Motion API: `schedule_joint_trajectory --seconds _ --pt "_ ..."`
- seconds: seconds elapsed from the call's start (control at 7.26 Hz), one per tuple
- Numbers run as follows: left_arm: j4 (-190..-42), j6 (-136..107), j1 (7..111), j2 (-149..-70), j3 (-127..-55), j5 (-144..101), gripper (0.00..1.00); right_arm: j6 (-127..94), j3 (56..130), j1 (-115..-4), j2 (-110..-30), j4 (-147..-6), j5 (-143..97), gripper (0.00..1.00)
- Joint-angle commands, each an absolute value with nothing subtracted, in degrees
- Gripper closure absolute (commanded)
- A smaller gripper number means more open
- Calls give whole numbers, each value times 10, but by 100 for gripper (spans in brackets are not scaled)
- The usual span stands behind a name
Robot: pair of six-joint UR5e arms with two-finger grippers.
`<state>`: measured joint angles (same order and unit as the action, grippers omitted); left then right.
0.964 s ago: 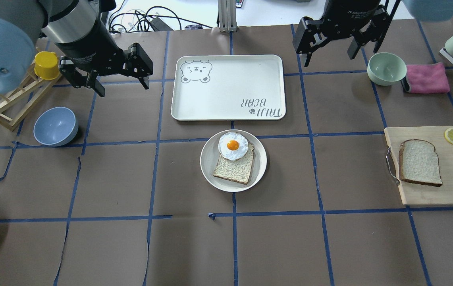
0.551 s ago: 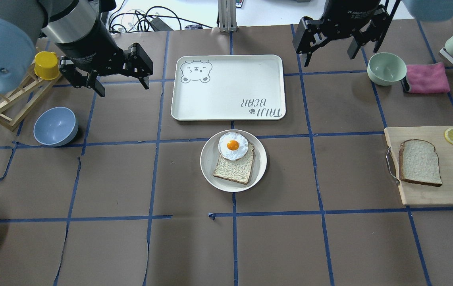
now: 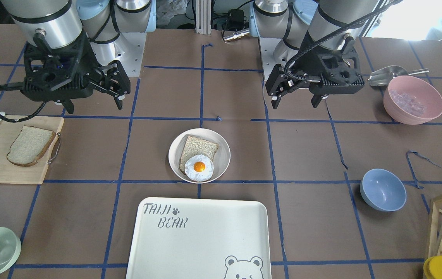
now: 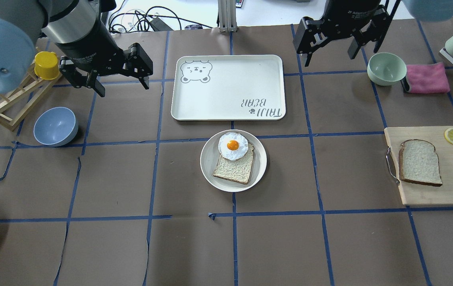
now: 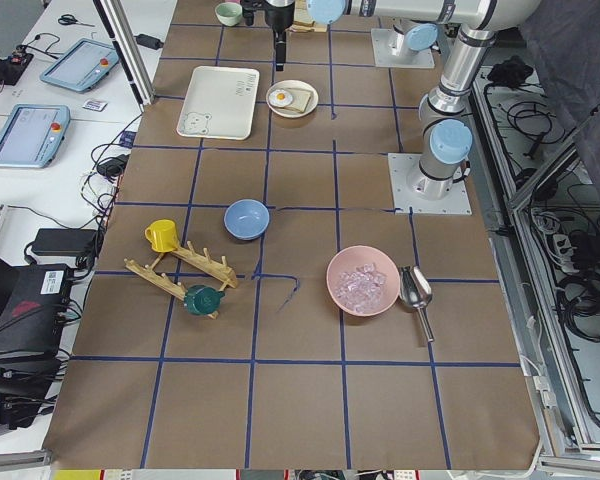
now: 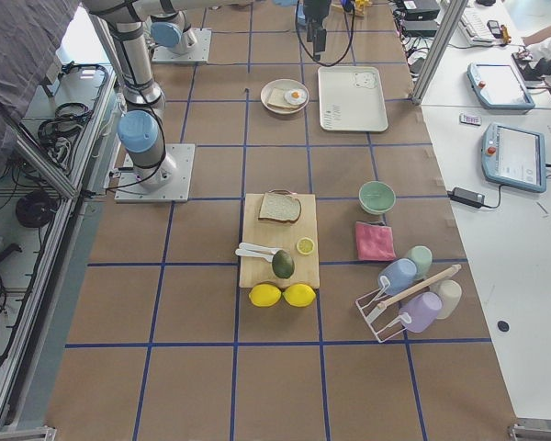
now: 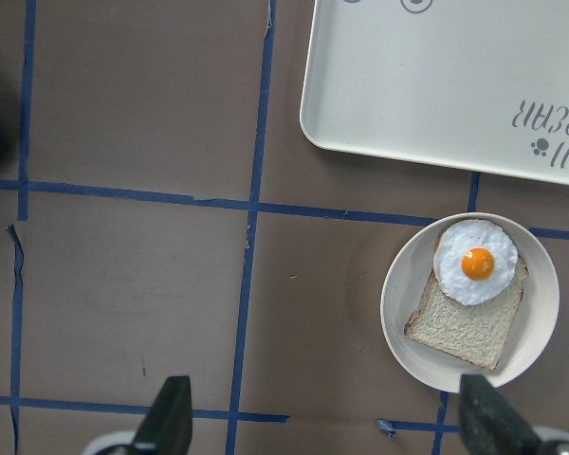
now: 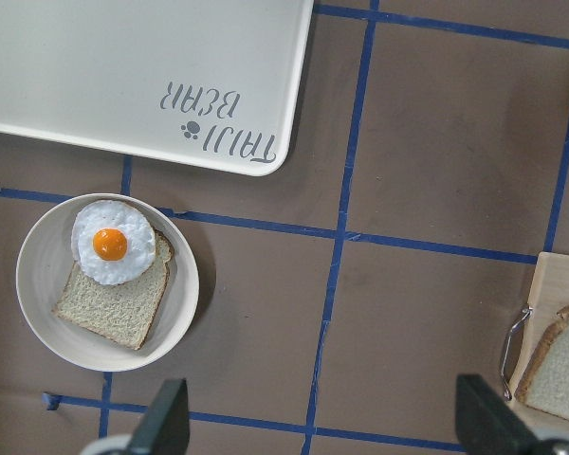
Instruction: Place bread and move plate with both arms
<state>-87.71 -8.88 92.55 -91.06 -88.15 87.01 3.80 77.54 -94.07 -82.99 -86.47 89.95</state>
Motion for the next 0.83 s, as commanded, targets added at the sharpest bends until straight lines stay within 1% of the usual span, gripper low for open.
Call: schedule_joint_trajectory --seconds 0.0,0.55,0.69 --pt "-877 -89 925 -911 -882 870 0 40 781 -919 -831 -858 899 0" --pt "-877 -89 925 -911 -882 870 0 40 798 -914 -836 -855 903 0" --pt "-877 -89 925 -911 -882 870 0 45 814 -905 -836 -856 950 0"
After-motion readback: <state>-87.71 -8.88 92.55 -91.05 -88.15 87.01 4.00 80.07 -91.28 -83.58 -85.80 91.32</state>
